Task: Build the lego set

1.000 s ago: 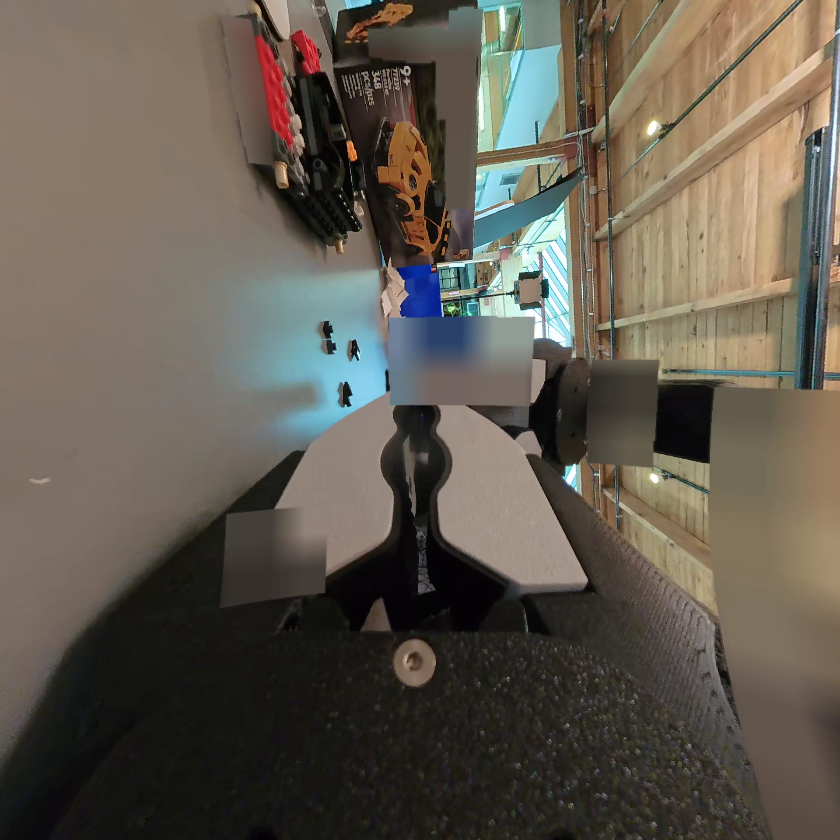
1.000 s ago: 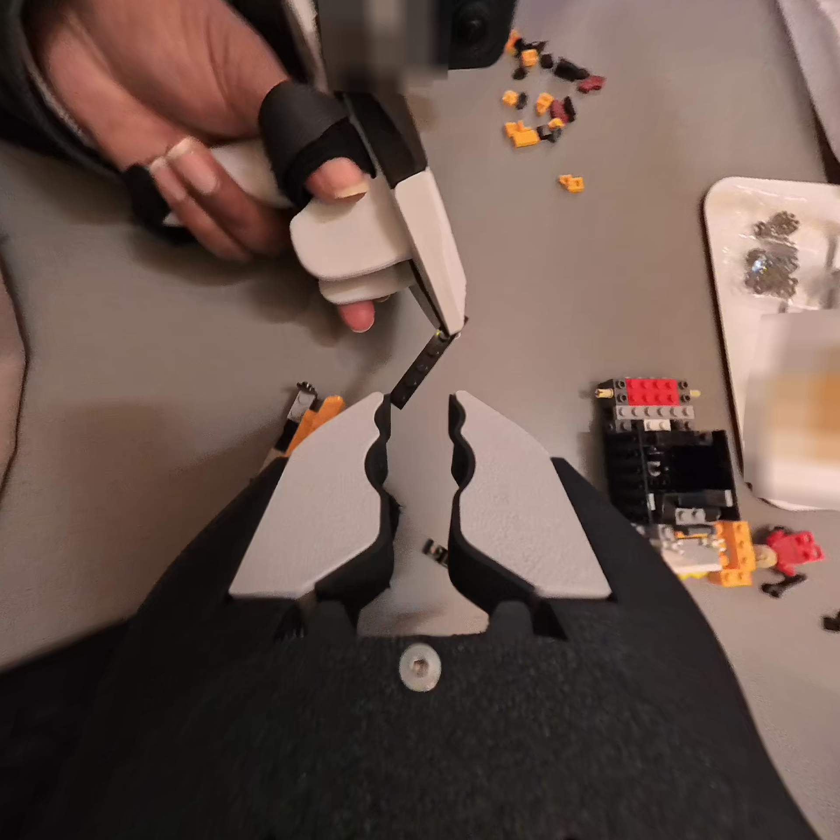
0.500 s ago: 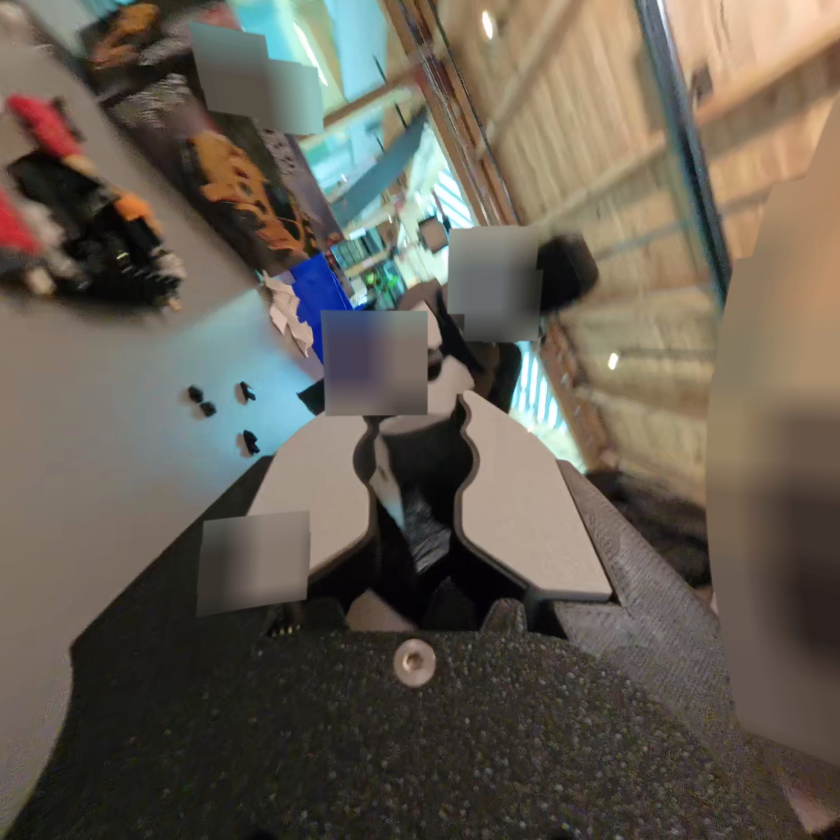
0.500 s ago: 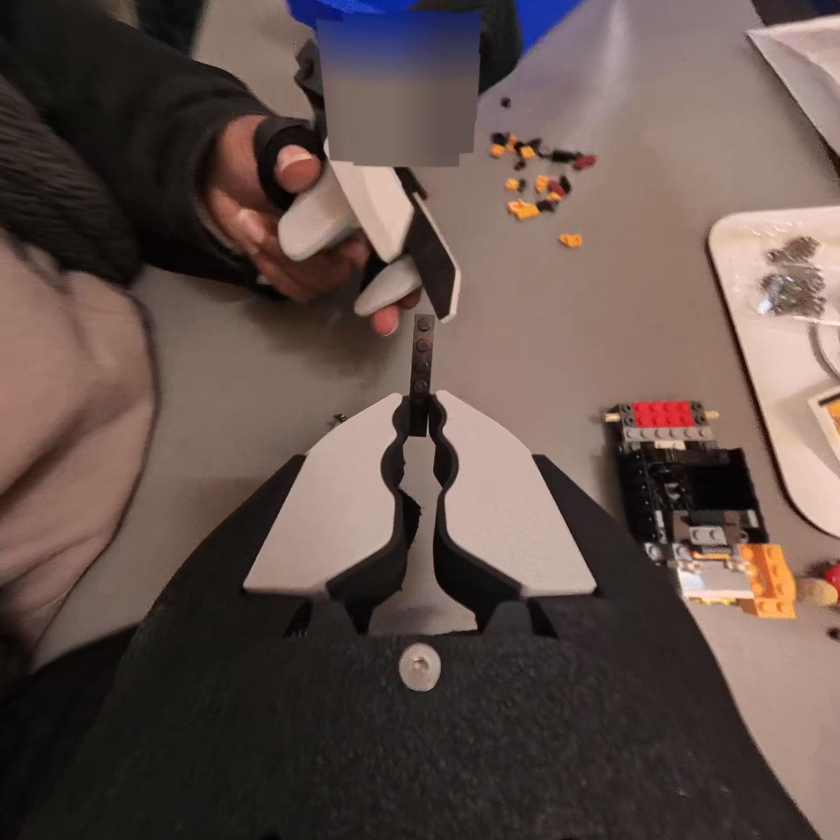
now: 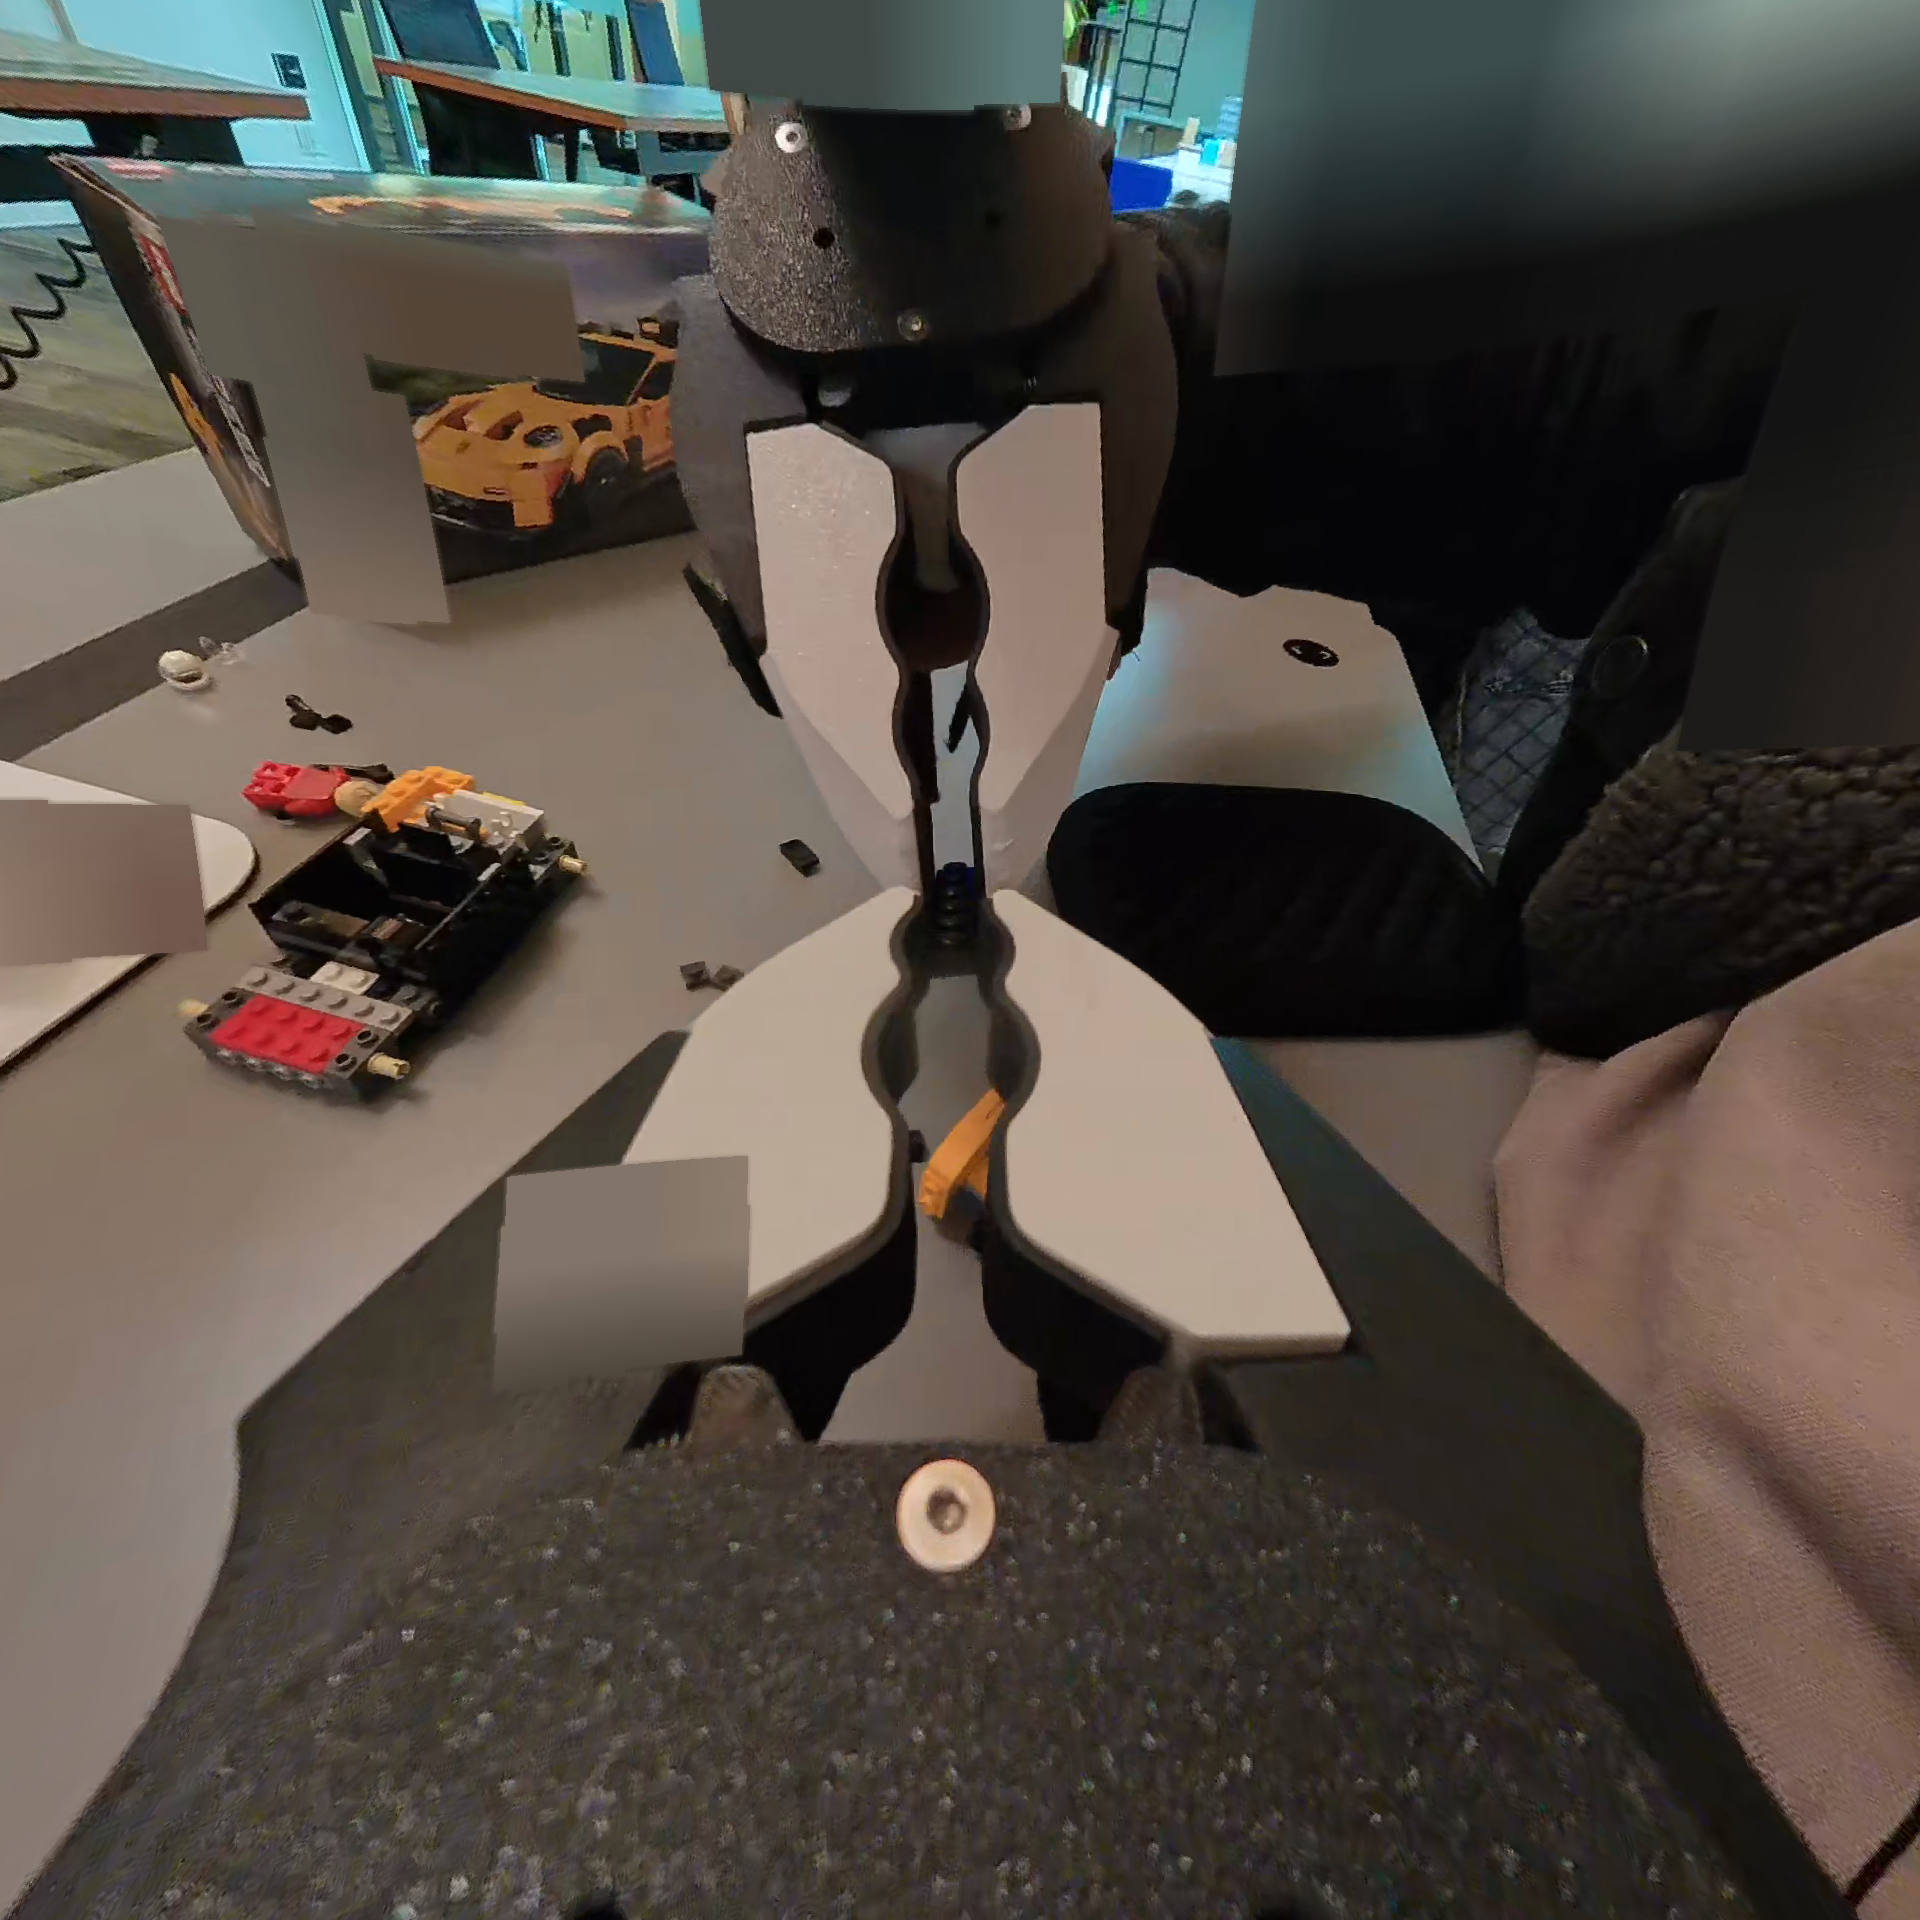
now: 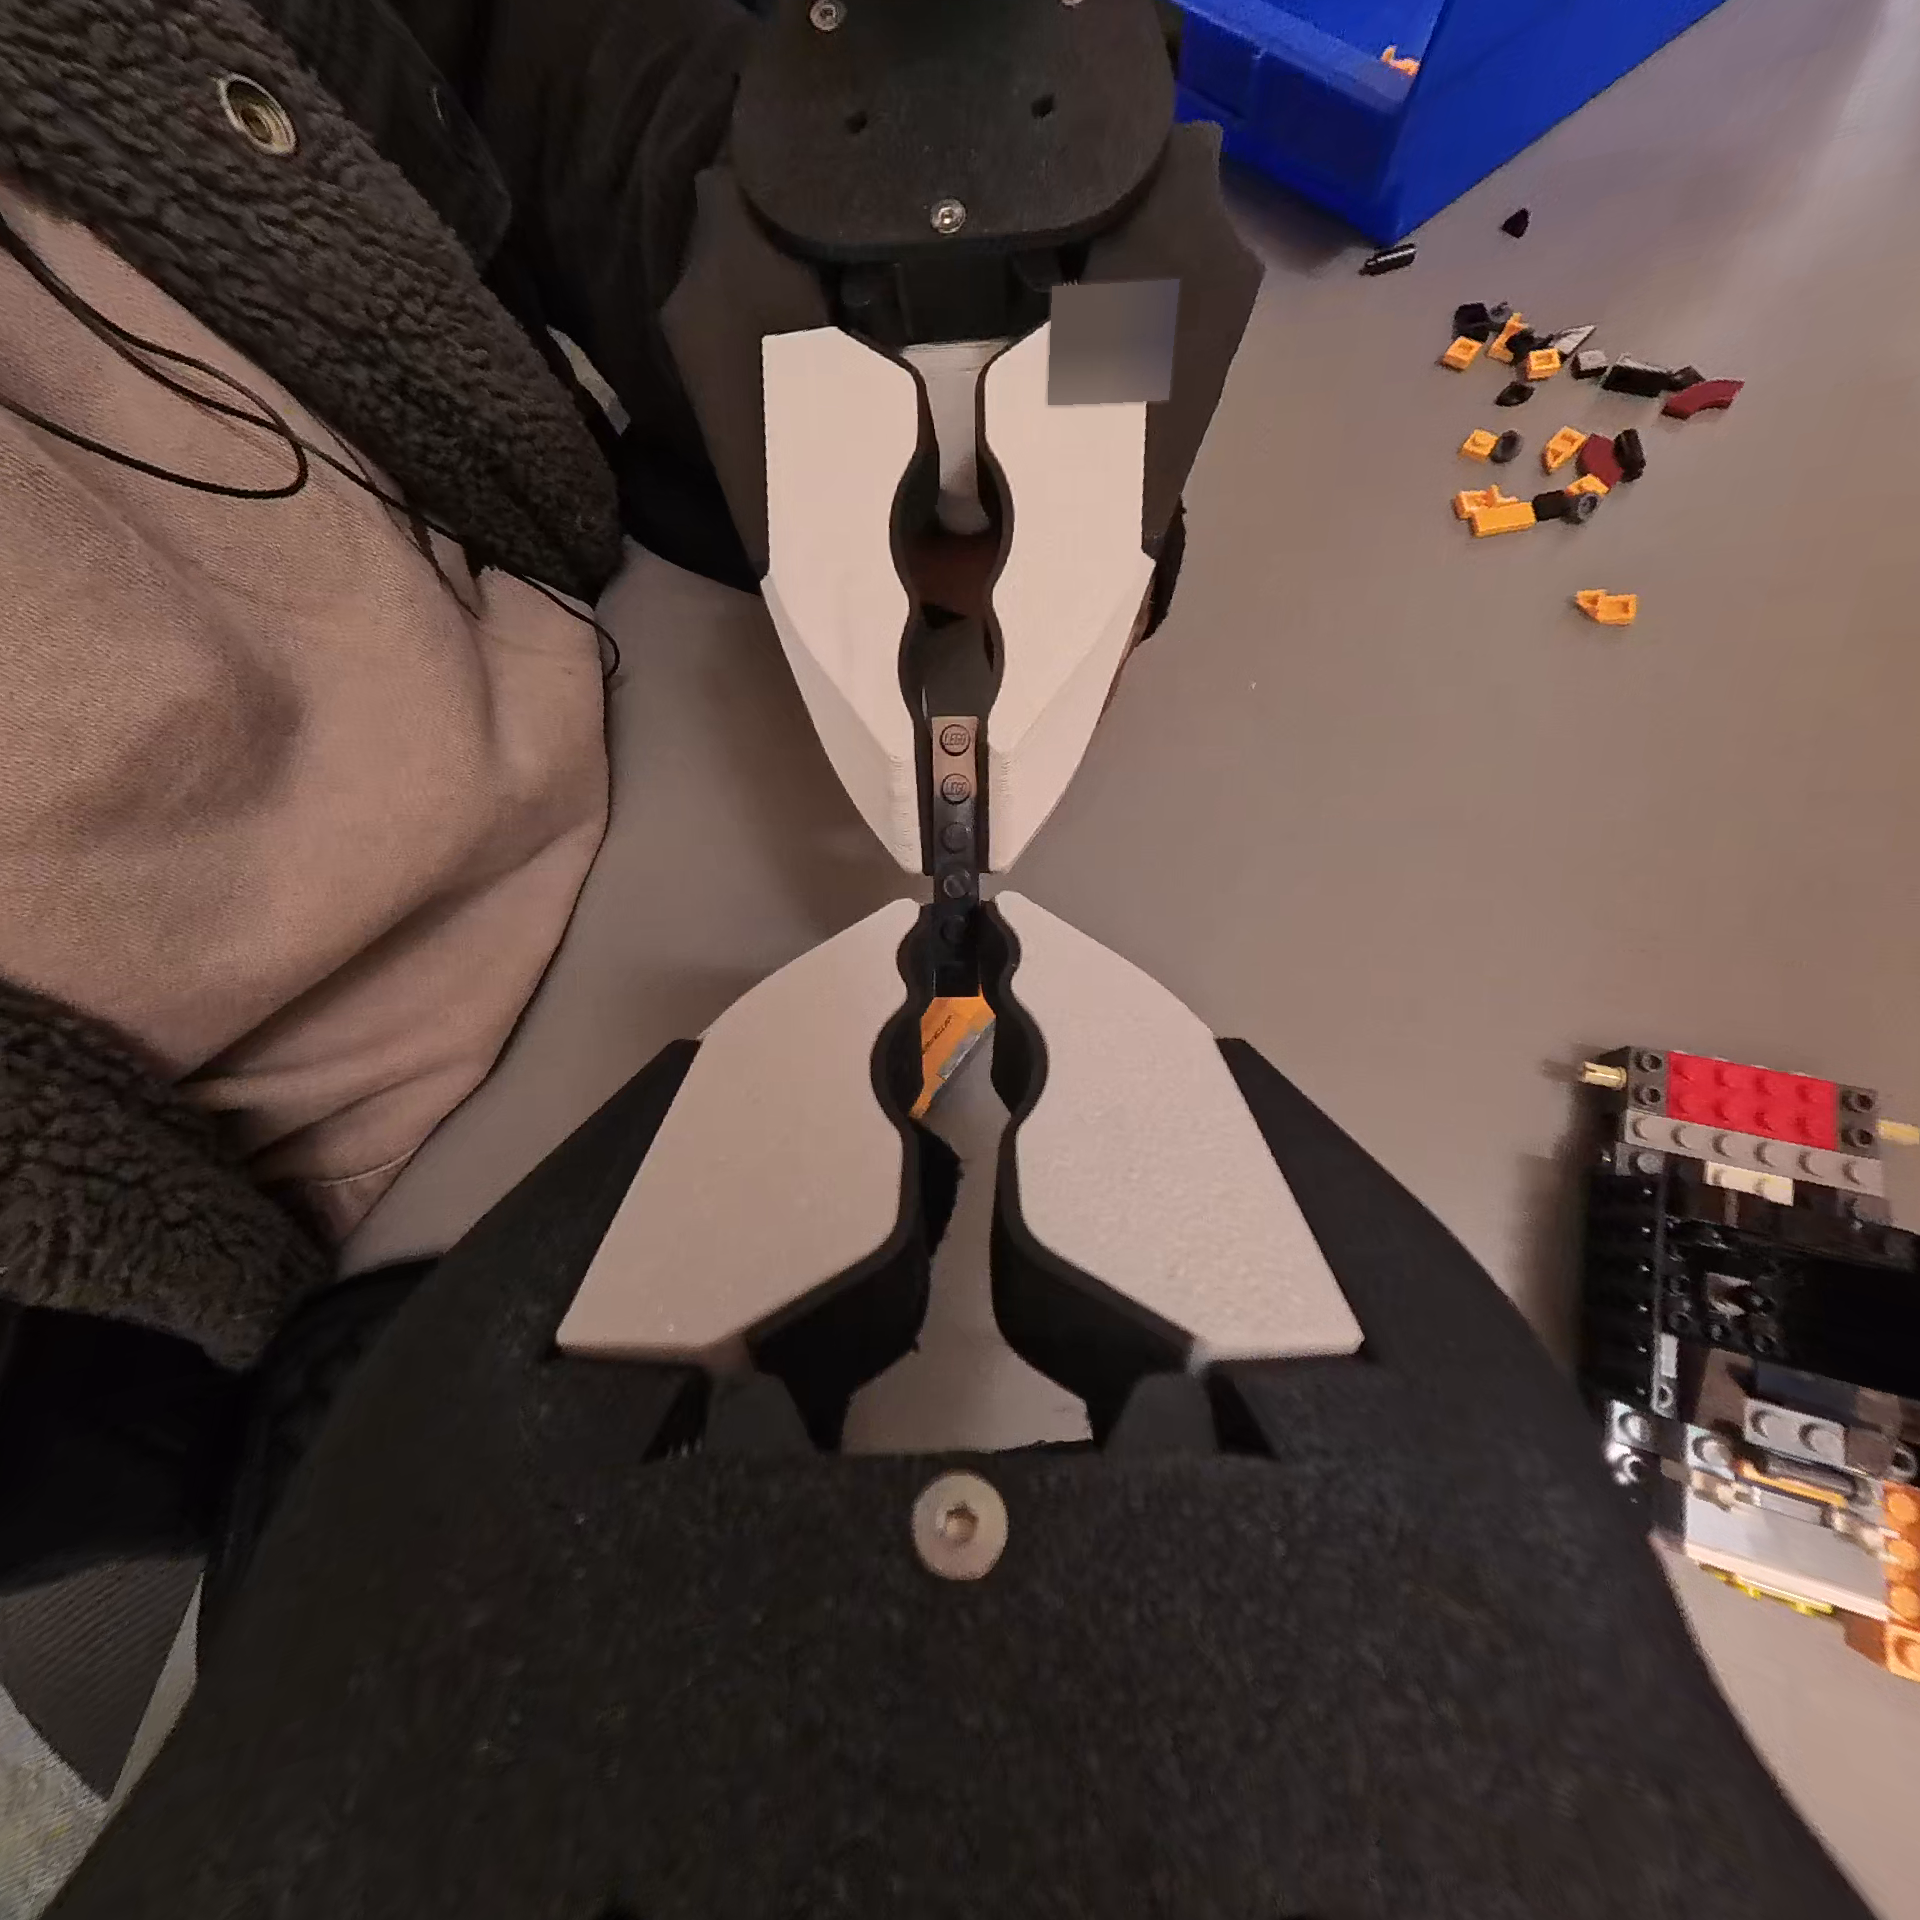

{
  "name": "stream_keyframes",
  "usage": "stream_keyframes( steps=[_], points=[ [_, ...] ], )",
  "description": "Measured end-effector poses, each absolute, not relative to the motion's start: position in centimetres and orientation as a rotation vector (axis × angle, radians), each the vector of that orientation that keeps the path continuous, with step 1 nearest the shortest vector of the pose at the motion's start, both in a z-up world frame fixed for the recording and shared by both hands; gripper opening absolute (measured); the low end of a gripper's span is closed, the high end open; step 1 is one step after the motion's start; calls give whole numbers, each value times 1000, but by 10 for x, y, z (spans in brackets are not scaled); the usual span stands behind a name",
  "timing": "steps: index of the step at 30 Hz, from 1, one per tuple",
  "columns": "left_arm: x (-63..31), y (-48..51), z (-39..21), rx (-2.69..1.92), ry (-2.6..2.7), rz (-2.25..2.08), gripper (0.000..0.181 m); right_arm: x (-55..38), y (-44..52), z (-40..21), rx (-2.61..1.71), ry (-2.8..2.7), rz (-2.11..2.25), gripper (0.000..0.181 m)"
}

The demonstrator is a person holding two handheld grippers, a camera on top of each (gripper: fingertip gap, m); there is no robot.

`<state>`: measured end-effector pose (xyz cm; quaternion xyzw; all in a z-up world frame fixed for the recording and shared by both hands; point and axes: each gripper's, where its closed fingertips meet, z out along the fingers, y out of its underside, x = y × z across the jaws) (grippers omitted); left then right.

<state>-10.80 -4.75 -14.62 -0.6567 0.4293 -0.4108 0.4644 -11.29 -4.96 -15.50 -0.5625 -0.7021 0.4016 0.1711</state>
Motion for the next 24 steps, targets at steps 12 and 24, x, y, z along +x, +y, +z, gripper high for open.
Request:
stream_keyframes(
  steps=[12, 24],
  points=[
    [-113, -45, -156, -1652, 1052, -1022, 8, -109, -44, -165, -1640, -1985, 1123, 8],
    [-139, -30, -166, -1667, 997, -971, 8, -106, -21, -180, -1691, -1894, 899, 18]
  ],
)
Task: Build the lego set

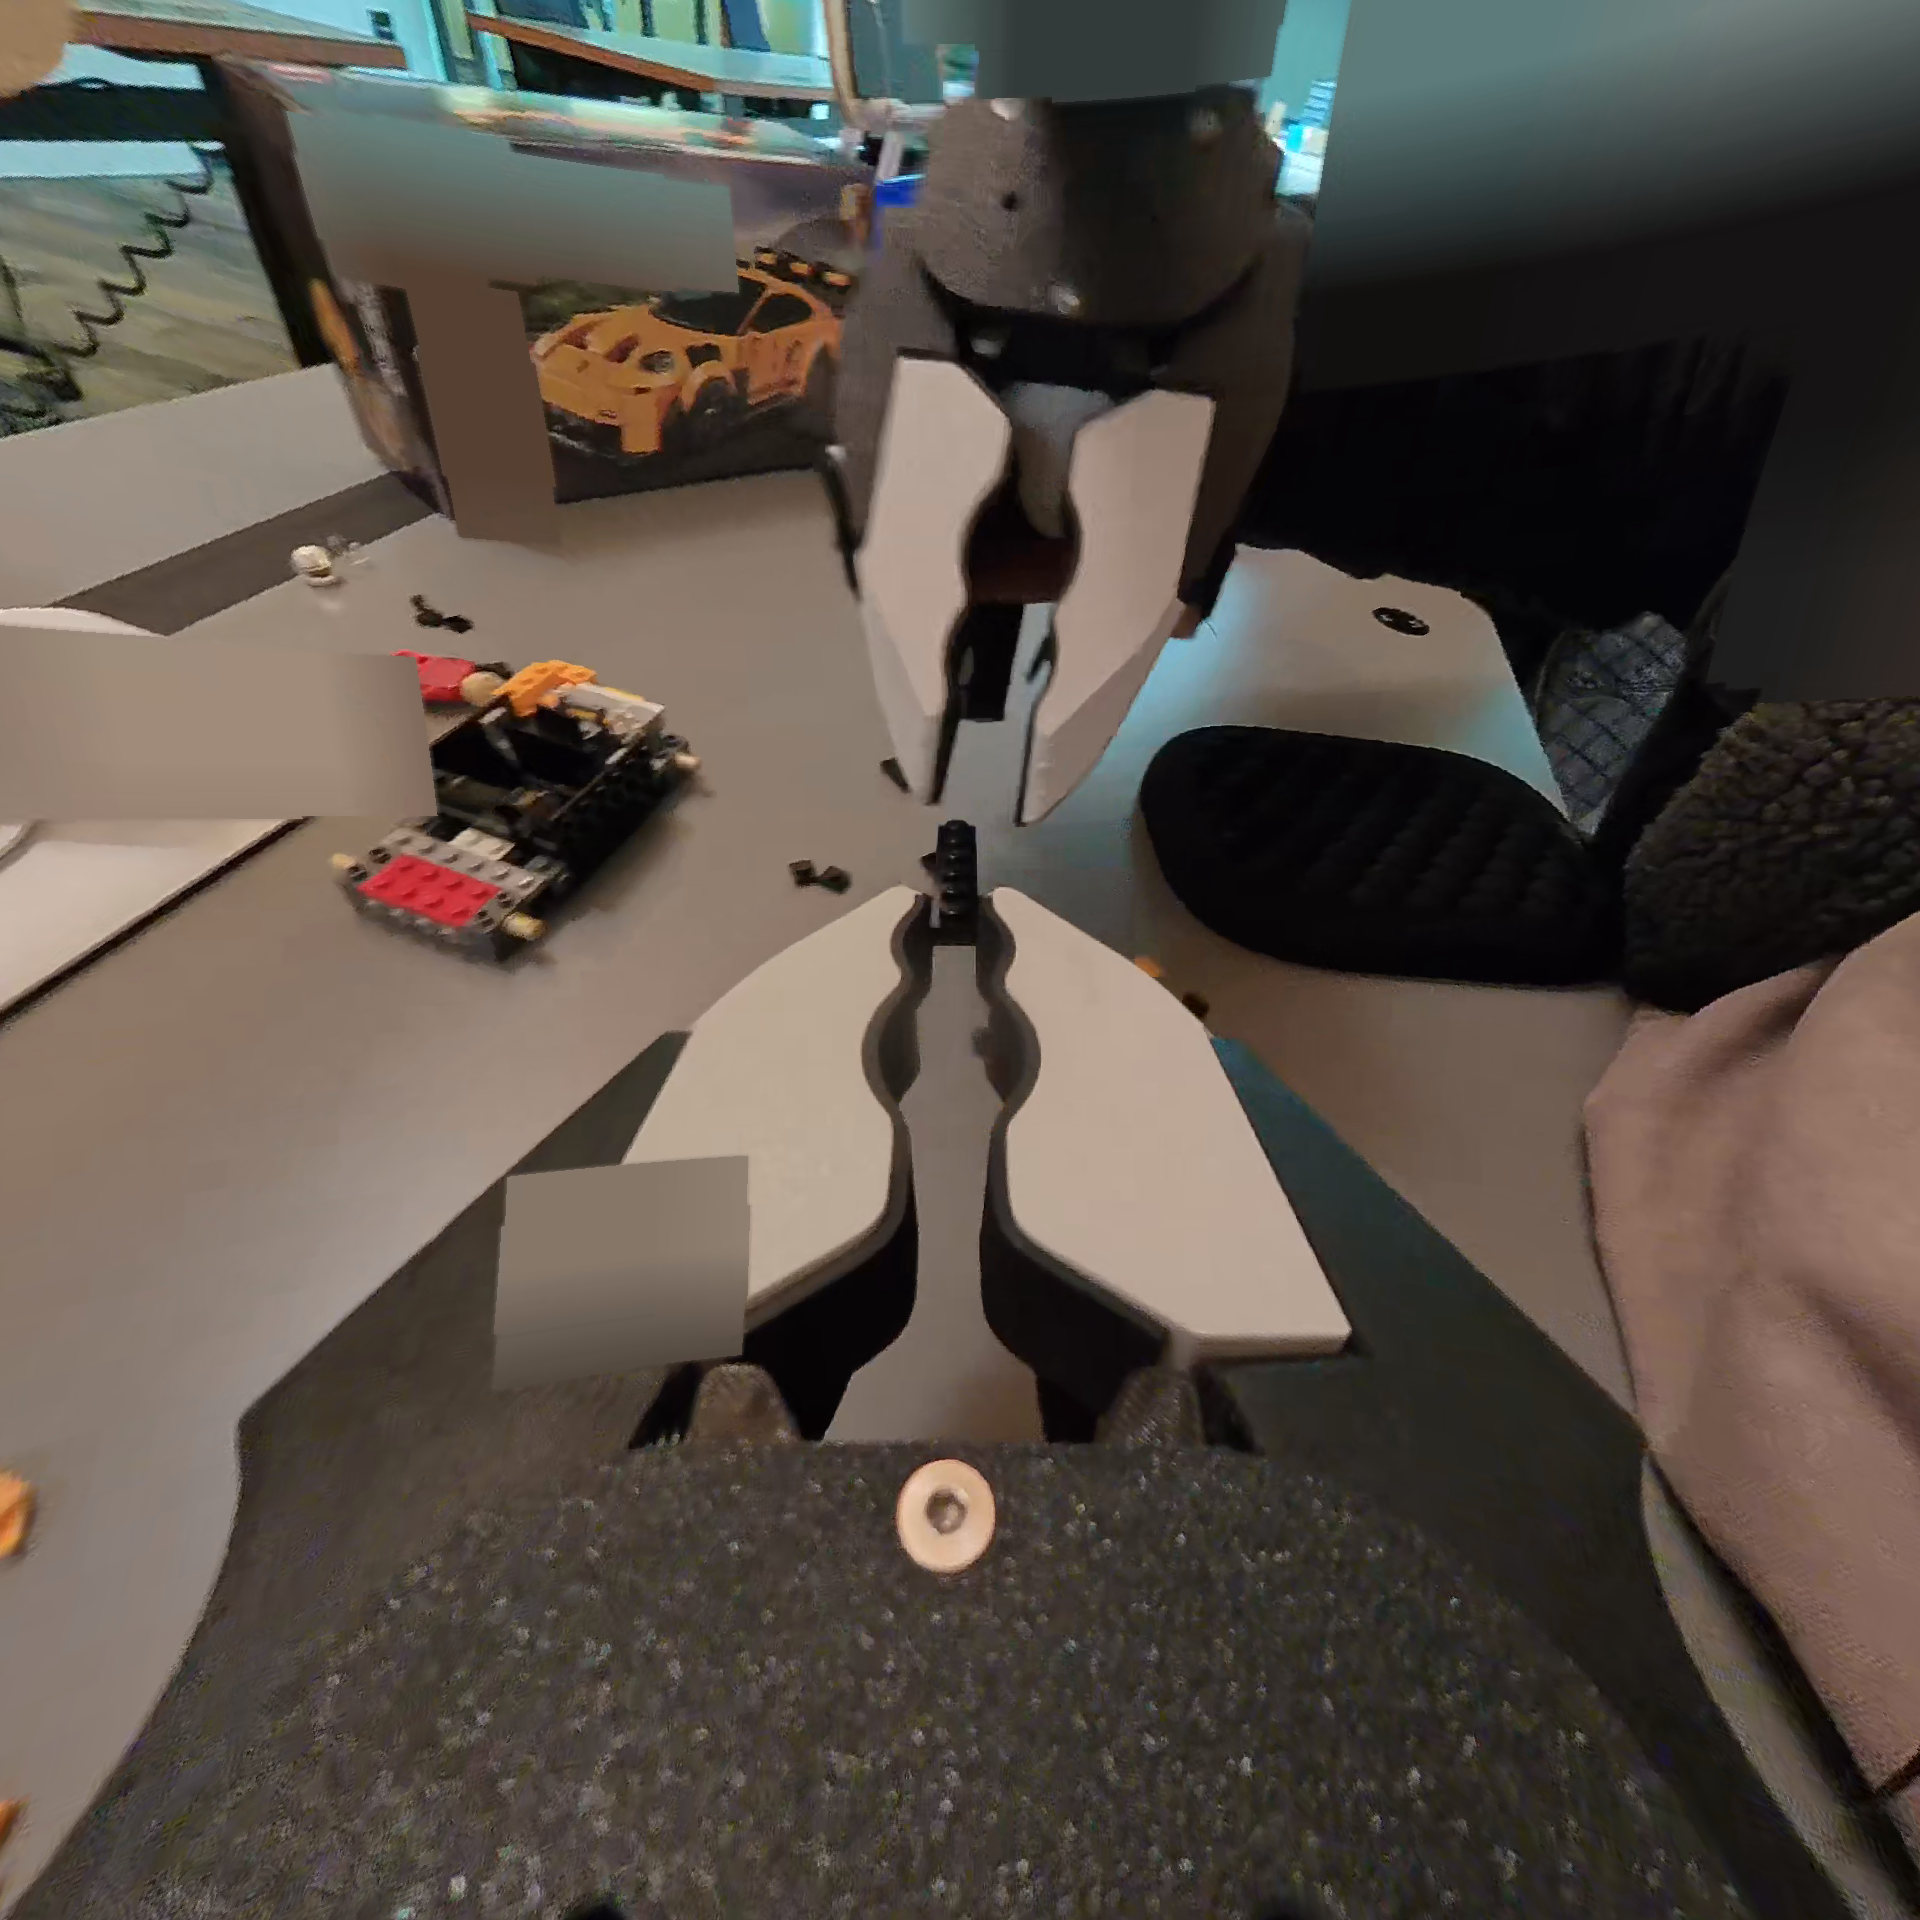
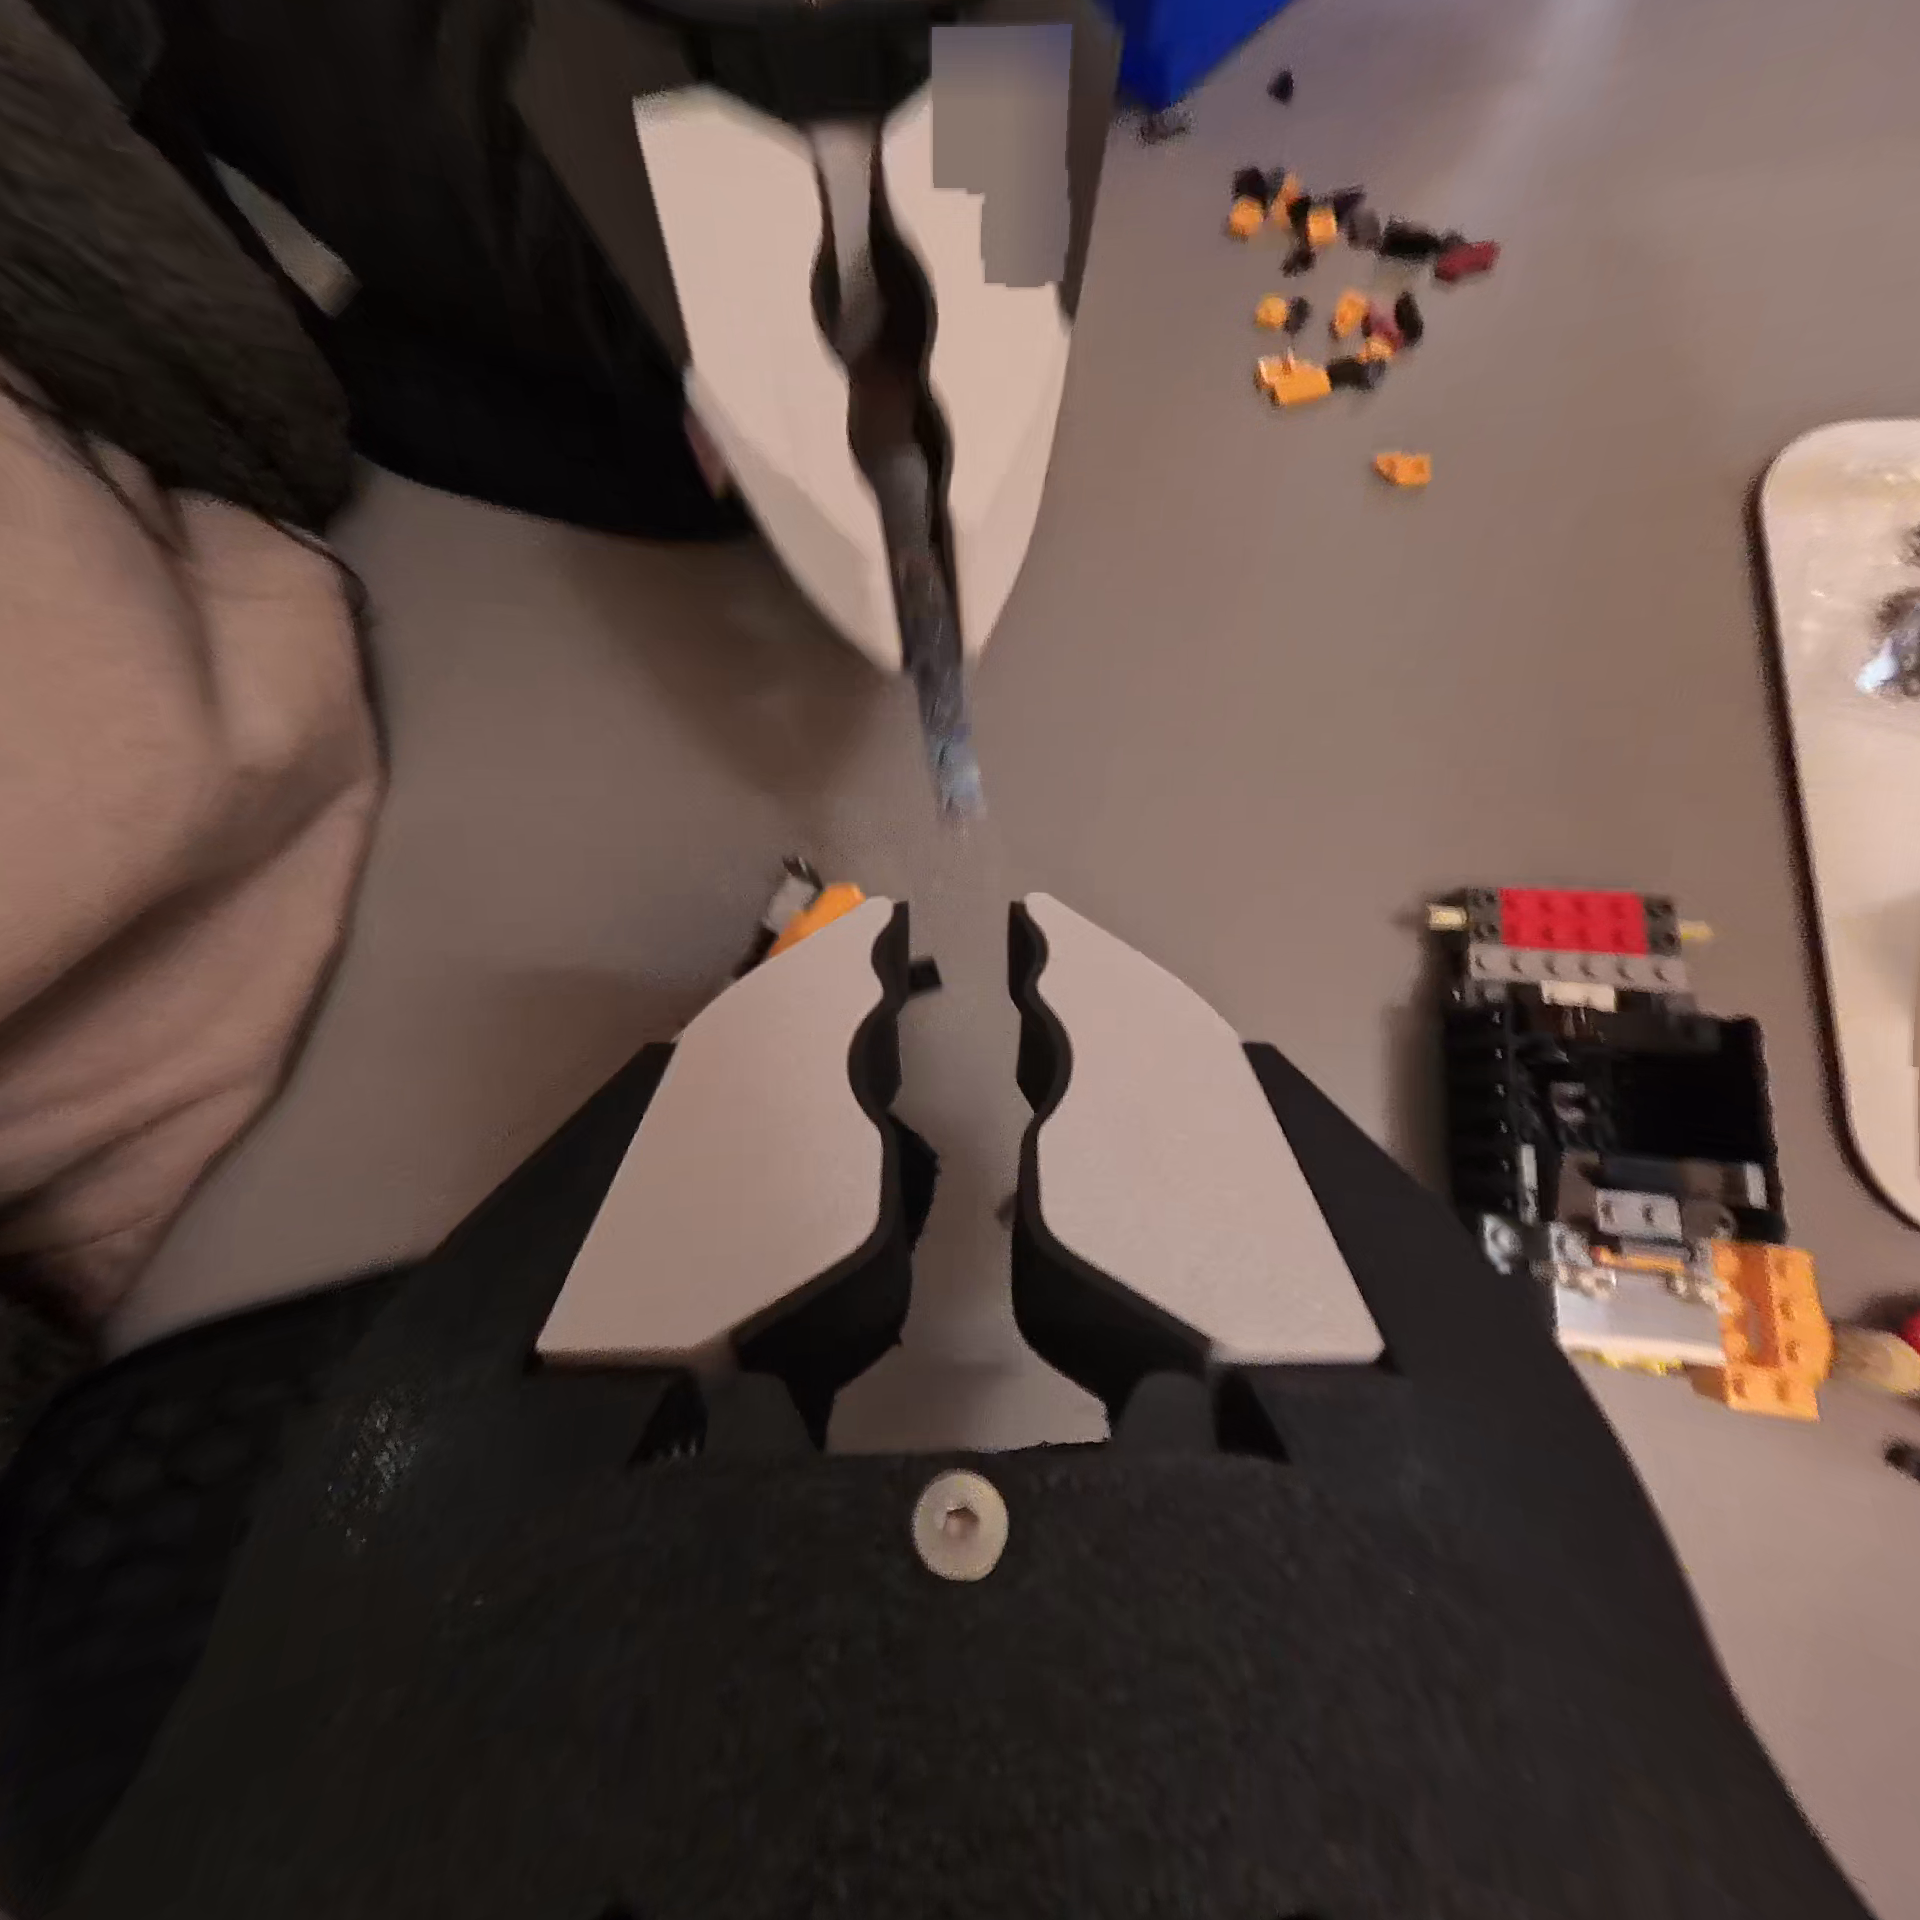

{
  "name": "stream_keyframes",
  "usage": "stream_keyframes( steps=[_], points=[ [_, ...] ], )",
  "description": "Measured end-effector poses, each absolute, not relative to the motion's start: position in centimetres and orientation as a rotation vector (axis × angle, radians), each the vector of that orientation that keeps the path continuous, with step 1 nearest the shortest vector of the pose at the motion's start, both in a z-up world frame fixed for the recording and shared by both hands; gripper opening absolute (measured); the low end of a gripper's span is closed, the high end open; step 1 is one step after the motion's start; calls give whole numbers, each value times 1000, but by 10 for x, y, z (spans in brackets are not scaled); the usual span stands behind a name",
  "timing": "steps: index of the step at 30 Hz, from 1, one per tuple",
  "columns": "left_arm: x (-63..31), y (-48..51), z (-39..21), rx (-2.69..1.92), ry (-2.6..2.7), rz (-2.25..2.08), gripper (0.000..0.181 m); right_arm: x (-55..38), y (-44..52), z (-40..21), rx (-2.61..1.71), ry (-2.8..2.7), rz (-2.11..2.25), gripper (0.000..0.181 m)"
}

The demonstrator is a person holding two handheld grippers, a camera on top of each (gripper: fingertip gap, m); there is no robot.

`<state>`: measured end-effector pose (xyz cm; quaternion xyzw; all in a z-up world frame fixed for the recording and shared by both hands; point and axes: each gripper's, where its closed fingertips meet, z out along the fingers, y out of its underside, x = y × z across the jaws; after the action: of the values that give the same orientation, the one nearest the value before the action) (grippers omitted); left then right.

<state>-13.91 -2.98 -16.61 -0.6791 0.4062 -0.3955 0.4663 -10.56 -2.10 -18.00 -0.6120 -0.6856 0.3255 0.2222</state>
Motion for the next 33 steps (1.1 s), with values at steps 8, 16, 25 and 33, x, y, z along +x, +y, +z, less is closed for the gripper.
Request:
stream_keyframes(
  steps=[8, 16, 25, 33],
  points=[
    [-150, -22, -174, -1680, 957, -934, 8, -98, -45, -241, -1514, -2184, 610, 16],
    [-151, -23, -173, -1678, 946, -971, 8, -108, -45, -253, -1480, -2247, 511, 15],
    [-150, -24, -176, -1697, 956, -978, 8, -107, -26, -245, -1740, -1967, 748, 2],
    [-155, -19, -174, -1704, 917, -979, 8, -120, -39, -247, -1474, -2074, 555, 14]
  ],
)
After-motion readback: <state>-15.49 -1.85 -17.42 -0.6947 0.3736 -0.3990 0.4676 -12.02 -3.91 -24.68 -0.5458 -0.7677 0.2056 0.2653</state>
